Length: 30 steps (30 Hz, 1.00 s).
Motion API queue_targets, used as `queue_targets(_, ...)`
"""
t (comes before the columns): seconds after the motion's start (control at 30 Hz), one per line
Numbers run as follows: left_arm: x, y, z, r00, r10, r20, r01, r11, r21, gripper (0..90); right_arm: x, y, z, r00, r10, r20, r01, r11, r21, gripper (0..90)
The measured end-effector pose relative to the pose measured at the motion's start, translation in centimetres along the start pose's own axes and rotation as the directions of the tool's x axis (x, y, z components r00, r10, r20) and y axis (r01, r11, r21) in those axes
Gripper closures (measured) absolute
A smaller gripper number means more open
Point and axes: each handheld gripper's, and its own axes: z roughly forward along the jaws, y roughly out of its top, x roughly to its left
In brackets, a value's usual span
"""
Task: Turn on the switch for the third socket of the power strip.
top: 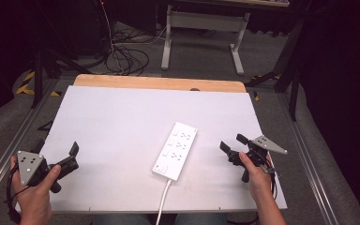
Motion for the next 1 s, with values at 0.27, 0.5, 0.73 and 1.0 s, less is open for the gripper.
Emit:
queue_targets(0.27,0.17,-0.02,-0.26,1.0,-0.007,-0.001,0.007,1.0,-0.001,0.0,0.11,0.12,0.08,1.0,0.002,0.0,-0.002,1.0,-0.008,11.6)
queue_targets(0.5,0.13,-0.01,-0.16,1.0,-0.005,0.006,0.005,1.0,0.001,0.1,0.15,0.09,0.04,1.0,-0.006,0.006,0.006,1.0,-0.004,16.3)
queue_targets(0.73,0.17,-0.03,-0.07,0.9999,-0.006,0.011,0.006,1.0,0.001,0.0,0.11,0.15,0.01,0.9991,-0.024,0.035,0.025,1.0,-0.013,29.9)
queue_targets(1.0,0.17,-0.04,-0.05,0.9999,-0.011,0.013,0.011,0.9999,0.0,0.0,-0.05,0.15,-0.06,0.9988,-0.033,0.037,0.033,0.999,-0.002,33.9)
